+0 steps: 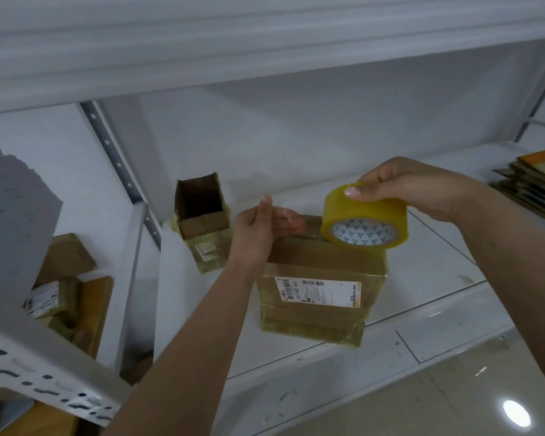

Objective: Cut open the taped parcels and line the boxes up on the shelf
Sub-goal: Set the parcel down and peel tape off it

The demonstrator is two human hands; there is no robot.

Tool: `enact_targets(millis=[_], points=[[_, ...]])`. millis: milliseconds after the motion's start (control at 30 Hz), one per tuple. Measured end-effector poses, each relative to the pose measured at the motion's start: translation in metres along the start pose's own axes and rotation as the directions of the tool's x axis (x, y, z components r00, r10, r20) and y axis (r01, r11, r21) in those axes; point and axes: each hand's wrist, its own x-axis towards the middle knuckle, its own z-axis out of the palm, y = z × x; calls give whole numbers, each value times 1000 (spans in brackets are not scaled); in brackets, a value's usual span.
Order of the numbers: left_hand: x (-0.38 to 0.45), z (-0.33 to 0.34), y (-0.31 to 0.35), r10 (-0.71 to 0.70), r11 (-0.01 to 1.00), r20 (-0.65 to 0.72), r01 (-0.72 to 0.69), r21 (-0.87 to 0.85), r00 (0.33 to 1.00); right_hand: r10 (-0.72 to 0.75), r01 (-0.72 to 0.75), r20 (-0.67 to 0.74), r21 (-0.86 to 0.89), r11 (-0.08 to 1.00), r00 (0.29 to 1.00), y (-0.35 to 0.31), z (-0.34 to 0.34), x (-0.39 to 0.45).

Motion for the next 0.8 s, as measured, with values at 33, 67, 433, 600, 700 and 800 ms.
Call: enact_targets(millis=[33,67,433,600,700,800], points=[[0,-2,1,-7,1000,10,8,-25,1000,-5,5,19,3,1000,1000,1,0,-1],[0,-3,2,-11,999,17,11,-30,1000,-9,9,33,4,1000,999,1,0,-2],[4,-10,-2,3,998,-76,-7,-61,997,-11,6,73,70,998,997,-3,4,1],[7,-23,0,-9,1000,-90,8,-9,996,-22,20,20,109,994,1000,1,5,3],[7,-27,2,-37,998,-119,30,-58,992,-25,25,-43,1,1000,999,-6,9,8],[7,-29,4,-64,994,-117,53,-100,991,-16,15,-51,-30,999,999,-6,8,10]])
